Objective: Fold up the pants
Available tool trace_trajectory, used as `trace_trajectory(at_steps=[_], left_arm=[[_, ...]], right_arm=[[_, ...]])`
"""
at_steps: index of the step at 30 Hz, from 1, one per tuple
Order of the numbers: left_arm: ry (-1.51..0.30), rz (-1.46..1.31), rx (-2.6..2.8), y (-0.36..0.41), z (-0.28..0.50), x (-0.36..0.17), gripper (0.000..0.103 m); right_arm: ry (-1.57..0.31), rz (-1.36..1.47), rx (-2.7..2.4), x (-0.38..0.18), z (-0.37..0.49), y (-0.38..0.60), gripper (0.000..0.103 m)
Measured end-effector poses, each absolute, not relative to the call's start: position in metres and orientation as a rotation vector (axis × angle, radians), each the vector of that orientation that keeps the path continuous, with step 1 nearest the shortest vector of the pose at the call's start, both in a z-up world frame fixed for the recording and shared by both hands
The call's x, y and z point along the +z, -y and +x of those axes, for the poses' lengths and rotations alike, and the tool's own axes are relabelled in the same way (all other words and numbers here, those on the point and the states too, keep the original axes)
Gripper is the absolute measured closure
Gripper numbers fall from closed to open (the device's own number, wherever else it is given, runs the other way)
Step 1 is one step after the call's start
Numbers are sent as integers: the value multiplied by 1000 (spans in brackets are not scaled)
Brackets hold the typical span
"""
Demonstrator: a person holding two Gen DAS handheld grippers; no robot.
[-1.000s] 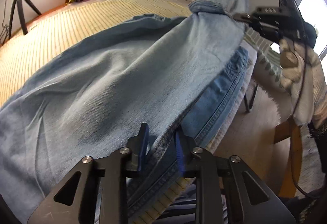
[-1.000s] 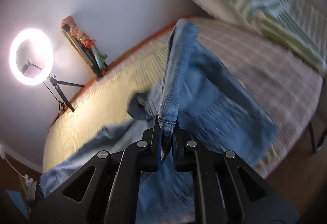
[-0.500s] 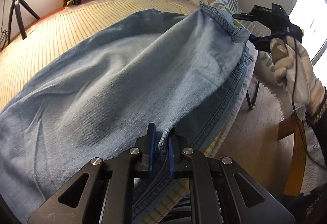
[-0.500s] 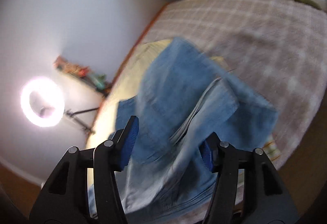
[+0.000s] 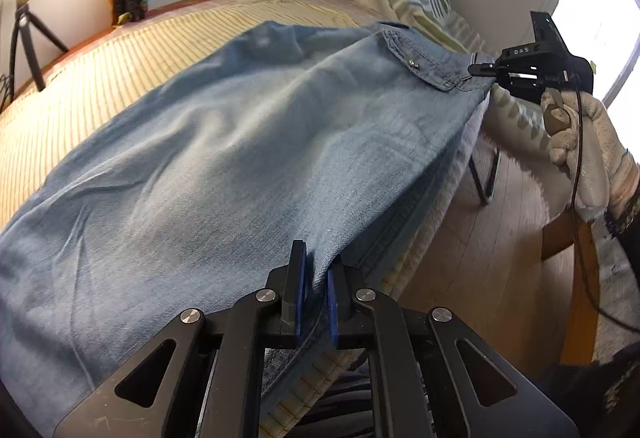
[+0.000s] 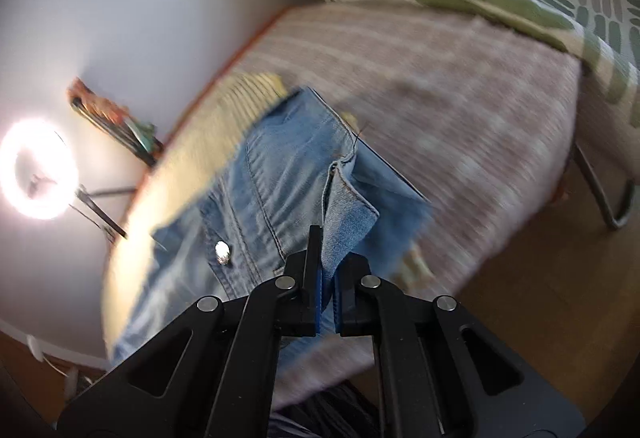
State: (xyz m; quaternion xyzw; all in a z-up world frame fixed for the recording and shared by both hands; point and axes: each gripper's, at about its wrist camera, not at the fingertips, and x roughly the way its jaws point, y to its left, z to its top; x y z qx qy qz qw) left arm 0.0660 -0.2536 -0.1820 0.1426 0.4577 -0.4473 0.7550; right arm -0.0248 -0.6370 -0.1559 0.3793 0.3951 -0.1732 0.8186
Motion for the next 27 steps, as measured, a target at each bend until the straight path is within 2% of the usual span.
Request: trace_trajectory(at_steps=[7,12,13,14,15,16,22,27], left_arm=[[-1008,341,-984,256,59,-185,96],[-1041,322,-980,253,56,-182,88],[-1059,307,-980,250,55,-180,83],[-1070,287,-986,247,55,-178,81],[-1070,271,-988,243,55,-175,80],[-1065,253,-983,236,55,-169,79],[-1001,92,-870,174,67,-138,78],[-941,-45,-603,92,84,-132,78]], right_arm=[[-885,770,-391,-175,-17,641,98],[-942,706,-399,-179,-13,638,98],[-962,702,-405,-180,-16,639,97],[-970,695,-417,-179,-19,640,91],[-978,679,-445,-177,-22,641,74],[-982,643,-497,-171,-28,642,65],[-811,520,-510,-110,-40,638,63],[-813,404,-223,-83,23,601,63]])
